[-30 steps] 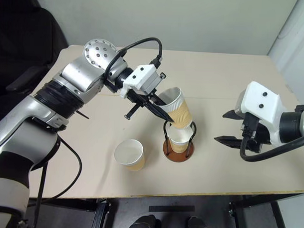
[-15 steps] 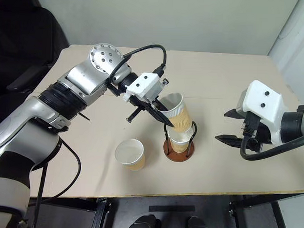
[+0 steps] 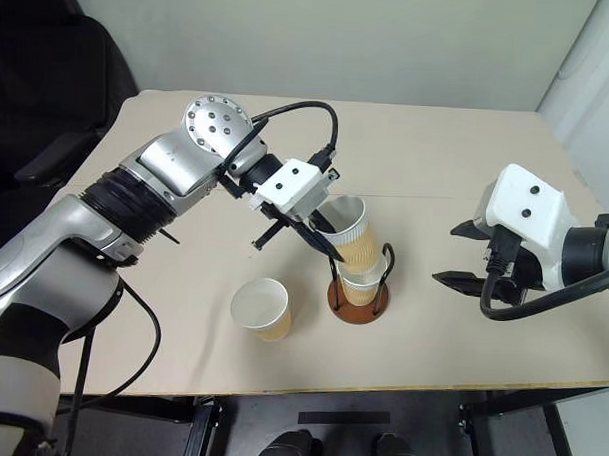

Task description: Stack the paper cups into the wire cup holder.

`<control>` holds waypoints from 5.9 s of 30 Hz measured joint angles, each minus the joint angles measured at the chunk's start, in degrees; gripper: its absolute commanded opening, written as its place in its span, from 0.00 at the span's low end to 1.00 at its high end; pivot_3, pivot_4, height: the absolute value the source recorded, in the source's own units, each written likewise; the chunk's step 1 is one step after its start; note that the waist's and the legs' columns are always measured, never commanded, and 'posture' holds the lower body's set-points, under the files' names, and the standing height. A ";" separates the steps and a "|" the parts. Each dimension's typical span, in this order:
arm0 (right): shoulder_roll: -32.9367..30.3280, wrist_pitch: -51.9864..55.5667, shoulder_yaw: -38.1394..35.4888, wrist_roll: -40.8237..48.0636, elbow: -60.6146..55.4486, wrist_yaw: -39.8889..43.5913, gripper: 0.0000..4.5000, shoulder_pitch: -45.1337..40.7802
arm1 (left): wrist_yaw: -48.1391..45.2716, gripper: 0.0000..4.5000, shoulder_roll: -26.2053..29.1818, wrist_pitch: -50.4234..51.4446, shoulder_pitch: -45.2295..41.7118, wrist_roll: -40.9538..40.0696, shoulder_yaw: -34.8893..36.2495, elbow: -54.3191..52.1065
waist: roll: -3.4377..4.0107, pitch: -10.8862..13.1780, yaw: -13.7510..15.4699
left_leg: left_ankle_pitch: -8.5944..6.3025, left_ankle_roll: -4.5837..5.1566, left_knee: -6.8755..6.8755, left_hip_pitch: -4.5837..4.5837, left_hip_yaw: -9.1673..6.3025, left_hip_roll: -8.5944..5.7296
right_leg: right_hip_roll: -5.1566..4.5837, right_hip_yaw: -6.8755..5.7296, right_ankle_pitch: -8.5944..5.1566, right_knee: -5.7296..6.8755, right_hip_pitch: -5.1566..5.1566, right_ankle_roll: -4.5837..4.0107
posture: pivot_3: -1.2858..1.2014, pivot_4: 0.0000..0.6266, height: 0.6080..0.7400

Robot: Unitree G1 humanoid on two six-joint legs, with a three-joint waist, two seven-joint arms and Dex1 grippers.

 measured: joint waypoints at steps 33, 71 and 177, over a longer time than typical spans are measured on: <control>6.11 1.76 0.52 3.92 3.29 -7.01 0.73 -10.19 | -0.11 0.99 -2.53 6.13 3.16 6.26 21.61 9.99 | 0.01 -0.01 -0.11 | -0.03 0.05 0.19 -0.01 -0.01 0.02 | 0.03 0.03 0.02 0.06 0.00 0.06 | 0.52 0.24 1.00; -0.06 1.67 3.17 7.92 -1.14 0.64 0.73 -5.67 | -0.11 0.99 20.63 19.35 18.38 5.77 19.13 -17.29 | 0.04 -0.01 -0.40 | -0.02 0.03 0.10 0.01 -0.09 -0.03 | 0.00 0.01 0.01 -0.03 0.01 0.04 | 0.52 0.24 1.00; -1.14 -5.87 1.63 3.23 5.13 1.50 0.73 2.18 | -0.13 0.00 4.37 24.31 -5.18 -10.22 13.98 5.76 | 0.05 0.06 -0.18 | -0.03 0.05 -0.15 0.02 0.05 -0.08 | 0.03 0.06 0.00 -0.16 -0.01 0.08 | 0.52 0.24 1.00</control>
